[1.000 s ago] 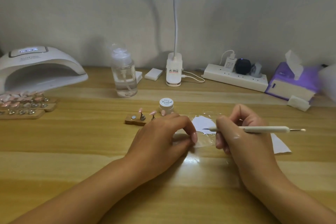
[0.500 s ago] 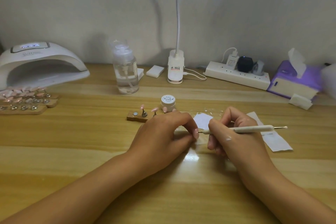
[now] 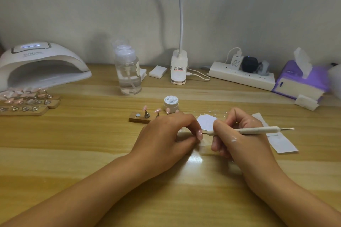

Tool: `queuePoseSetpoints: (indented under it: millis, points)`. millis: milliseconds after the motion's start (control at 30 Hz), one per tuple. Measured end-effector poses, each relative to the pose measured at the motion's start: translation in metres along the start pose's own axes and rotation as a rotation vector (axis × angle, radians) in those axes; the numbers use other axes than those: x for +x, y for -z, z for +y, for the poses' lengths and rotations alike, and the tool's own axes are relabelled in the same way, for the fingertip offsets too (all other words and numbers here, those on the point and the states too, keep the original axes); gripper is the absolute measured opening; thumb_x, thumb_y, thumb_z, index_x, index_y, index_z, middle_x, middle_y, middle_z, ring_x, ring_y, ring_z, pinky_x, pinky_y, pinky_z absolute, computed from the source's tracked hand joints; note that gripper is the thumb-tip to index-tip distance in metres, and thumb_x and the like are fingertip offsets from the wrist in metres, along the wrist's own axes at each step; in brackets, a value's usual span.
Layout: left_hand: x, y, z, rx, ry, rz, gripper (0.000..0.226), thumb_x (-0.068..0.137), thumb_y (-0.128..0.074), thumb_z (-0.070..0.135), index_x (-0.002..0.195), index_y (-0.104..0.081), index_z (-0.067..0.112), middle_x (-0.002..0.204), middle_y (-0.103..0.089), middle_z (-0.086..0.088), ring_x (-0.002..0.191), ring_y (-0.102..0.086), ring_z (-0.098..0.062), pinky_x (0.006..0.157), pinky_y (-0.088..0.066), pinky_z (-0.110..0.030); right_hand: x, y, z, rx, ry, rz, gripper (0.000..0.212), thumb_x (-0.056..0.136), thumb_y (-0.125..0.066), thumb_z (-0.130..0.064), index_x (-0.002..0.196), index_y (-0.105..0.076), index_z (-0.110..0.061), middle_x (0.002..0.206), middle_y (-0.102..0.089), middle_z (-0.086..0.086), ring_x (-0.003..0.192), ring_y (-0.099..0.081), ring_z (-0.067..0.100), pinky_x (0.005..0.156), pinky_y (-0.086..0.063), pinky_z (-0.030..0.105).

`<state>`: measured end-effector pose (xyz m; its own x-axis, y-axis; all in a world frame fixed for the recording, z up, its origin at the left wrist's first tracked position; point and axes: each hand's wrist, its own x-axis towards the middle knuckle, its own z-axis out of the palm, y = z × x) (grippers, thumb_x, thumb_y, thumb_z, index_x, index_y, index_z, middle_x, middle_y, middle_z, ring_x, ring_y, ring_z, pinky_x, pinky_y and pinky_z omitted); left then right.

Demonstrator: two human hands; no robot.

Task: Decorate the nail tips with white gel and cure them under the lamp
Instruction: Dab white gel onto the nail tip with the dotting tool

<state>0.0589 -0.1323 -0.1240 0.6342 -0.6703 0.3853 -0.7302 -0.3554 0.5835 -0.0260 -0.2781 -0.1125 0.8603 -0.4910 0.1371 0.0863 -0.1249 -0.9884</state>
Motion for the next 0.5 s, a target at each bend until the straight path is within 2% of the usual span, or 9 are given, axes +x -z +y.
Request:
queuePoseSetpoints:
  millis: [267,367,500]
  points:
    - [0.0,0.0,0.001,0.022,0.0,0.004,0.014,0.086,-0.068,0.027,0.083,-0.062,0.039,0.087,-0.066,0.023,0.068,-0.05,0.012,0.113,-0.029,-0.042,-0.001,0.0,0.0,-0.008,0.01,0.007,0.031,0.08,-0.06,-0.001,0.058,-0.043,-0.015,0.046,-0.06,0.014,0.037,-0.044,0.012,0.038,-0.034,0.015]
    - [0.0,0.001,0.001,0.002,-0.003,-0.008,0.014,0.086,-0.068,0.026,0.083,-0.062,0.039,0.091,-0.068,0.02,0.068,-0.049,0.011,0.103,-0.037,-0.039,0.001,0.003,-0.003,0.081,0.046,0.113,0.04,0.081,-0.062,-0.002,0.052,-0.047,-0.024,0.045,-0.057,0.011,0.036,-0.043,0.01,0.036,-0.034,0.015]
    - [-0.001,0.001,0.001,-0.004,0.0,-0.01,0.016,0.086,-0.068,0.024,0.083,-0.063,0.038,0.091,-0.068,0.02,0.069,-0.049,0.012,0.102,-0.039,-0.038,0.007,0.012,-0.002,-0.09,0.076,0.147,0.017,0.069,-0.062,-0.021,0.061,-0.047,-0.02,0.049,-0.062,0.011,0.045,-0.049,0.012,0.049,-0.04,0.028]
